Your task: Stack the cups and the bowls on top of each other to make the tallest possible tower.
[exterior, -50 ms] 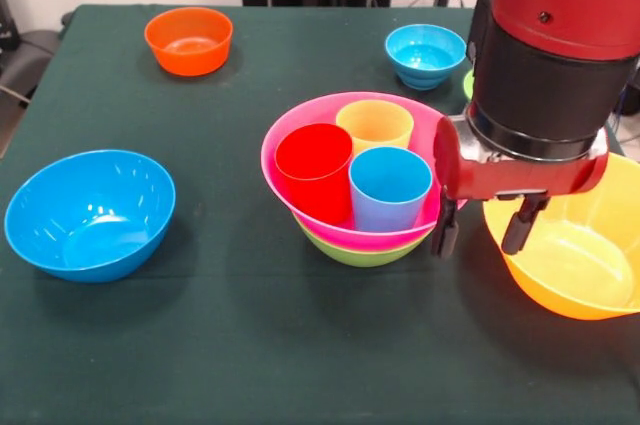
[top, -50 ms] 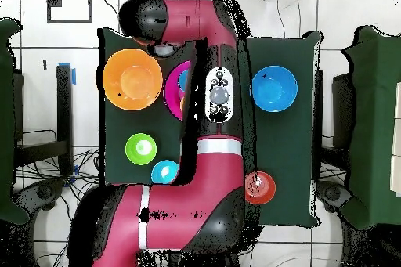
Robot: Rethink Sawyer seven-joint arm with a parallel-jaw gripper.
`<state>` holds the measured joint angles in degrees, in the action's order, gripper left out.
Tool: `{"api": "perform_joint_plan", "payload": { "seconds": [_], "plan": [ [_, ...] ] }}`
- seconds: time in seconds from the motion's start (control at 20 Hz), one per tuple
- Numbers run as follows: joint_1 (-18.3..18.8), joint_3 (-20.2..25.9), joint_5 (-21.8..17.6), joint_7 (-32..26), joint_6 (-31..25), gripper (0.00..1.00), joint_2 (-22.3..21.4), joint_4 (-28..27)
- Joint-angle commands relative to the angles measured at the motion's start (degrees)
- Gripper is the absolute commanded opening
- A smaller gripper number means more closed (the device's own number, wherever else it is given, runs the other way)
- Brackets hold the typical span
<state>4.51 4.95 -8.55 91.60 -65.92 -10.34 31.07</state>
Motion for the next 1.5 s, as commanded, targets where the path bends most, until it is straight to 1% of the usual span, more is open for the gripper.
{"api": "perform_joint_plan", "payload": {
  "seconds": [0.05, 0.35, 0.55, 0.7, 0.9, 1.05, 1.15, 1.35, 1.5],
  "plan": [
    [-1.26, 4.05, -4.08, -17.46, -4.96, 1.00, 0.29, 1.52],
    [-1.38, 4.95, -2.85, -15.71, -2.28, 1.00, 1.32, 3.82],
    [-1.74, 4.75, -2.41, -12.86, 0.06, 1.00, 1.47, 6.37],
    [-2.34, 4.39, -2.43, -10.75, 0.68, 1.00, 1.93, 6.69],
    [-2.56, 4.91, -3.15, -11.55, 2.45, 1.00, 4.51, 5.27],
    [-3.26, 4.06, -4.01, -8.81, 5.71, 1.00, 5.57, 5.72],
    [-3.58, 4.03, -3.93, -7.40, 7.29, 1.00, 6.15, 6.18],
    [-4.27, 3.86, -3.31, -4.84, 8.64, 1.00, 7.19, 6.56],
    [-4.60, 3.58, -2.98, -4.37, 9.55, 1.00, 7.52, 7.30]
  ]
}}
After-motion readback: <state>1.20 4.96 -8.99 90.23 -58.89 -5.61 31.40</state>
